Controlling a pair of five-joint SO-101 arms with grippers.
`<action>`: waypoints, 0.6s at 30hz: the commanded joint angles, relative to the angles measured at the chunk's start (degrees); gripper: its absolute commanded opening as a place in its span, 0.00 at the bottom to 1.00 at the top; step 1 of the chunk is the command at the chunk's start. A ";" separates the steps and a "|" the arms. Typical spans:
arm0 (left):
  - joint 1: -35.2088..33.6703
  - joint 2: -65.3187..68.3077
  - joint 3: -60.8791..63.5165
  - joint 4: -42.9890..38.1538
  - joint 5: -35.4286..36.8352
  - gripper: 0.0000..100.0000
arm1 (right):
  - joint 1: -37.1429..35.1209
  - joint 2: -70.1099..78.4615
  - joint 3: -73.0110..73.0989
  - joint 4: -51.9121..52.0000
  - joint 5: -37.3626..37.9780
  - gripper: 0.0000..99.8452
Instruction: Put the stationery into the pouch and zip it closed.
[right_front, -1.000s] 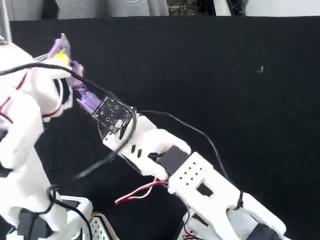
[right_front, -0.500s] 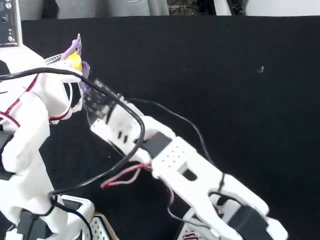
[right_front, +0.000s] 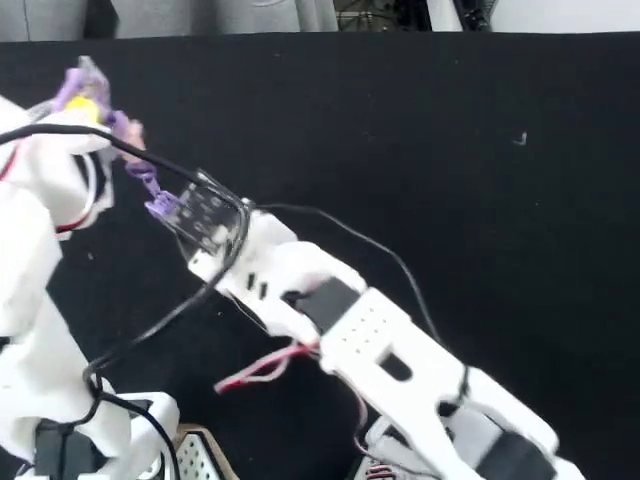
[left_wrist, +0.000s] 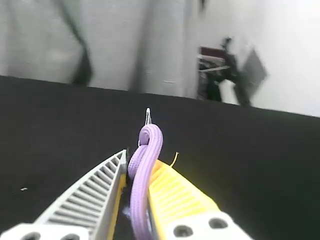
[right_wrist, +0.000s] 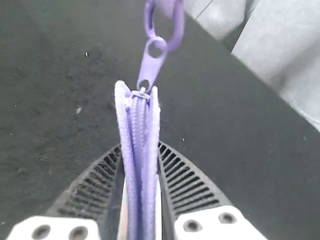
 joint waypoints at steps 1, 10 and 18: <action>-7.16 -0.53 -1.63 -1.58 -0.97 0.03 | -0.18 -9.54 3.65 0.18 0.62 0.01; -16.66 0.88 14.20 -12.92 -1.05 0.03 | -0.09 -19.56 7.43 3.16 0.70 0.01; -18.77 0.26 33.80 -26.20 -6.24 0.03 | -0.09 -19.74 7.16 3.78 0.79 0.01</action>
